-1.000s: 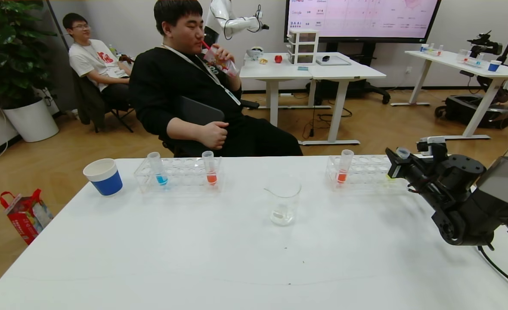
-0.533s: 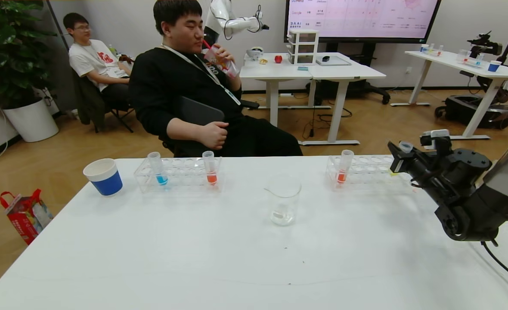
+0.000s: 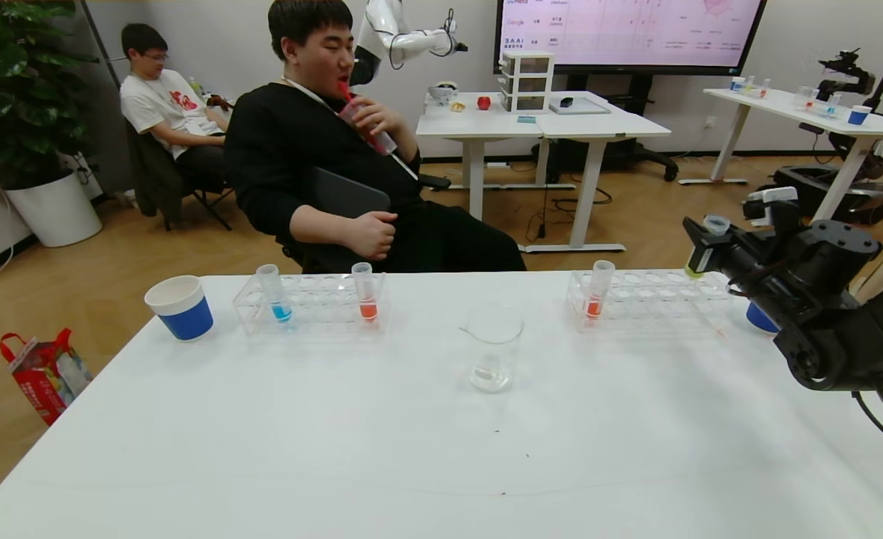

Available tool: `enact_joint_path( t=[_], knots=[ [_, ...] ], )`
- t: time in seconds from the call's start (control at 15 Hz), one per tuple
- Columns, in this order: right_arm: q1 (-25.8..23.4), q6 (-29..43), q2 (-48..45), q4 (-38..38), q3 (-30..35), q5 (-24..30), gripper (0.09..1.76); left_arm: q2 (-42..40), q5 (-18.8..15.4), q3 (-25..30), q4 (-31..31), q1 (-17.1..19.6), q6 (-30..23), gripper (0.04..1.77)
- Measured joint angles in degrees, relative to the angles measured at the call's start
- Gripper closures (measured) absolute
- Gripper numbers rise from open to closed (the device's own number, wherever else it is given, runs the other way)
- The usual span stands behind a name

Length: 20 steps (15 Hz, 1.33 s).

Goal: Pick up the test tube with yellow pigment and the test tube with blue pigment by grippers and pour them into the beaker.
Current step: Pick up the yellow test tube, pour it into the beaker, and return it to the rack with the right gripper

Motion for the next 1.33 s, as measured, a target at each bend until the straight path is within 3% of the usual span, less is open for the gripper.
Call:
enact_joint_path(
  t=[0.27, 0.53, 0.8, 1.0, 1.33],
  knots=[
    [2.0, -0.7, -0.9, 3.6, -2.6, 0.8, 1.33, 0.0, 0.0, 0.0, 0.0, 0.0, 0.0, 0.06],
    [9.1, -4.2, -2.1, 7.1, -7.3, 7.8, 1.33, 0.0, 0.0, 0.0, 0.0, 0.0, 0.0, 0.06],
    [16.9, -13.1, -1.7, 9.6, -12.8, 11.5, 1.33, 0.0, 0.0, 0.0, 0.0, 0.0, 0.0, 0.06],
    [21.4, -18.7, -1.2, 8.9, -13.0, 18.3, 1.33, 0.0, 0.0, 0.0, 0.0, 0.0, 0.0, 0.06],
    [23.9, -27.7, 1.3, 4.9, -12.9, 24.7, 1.33, 0.0, 0.0, 0.0, 0.0, 0.0, 0.0, 0.06]
  ],
)
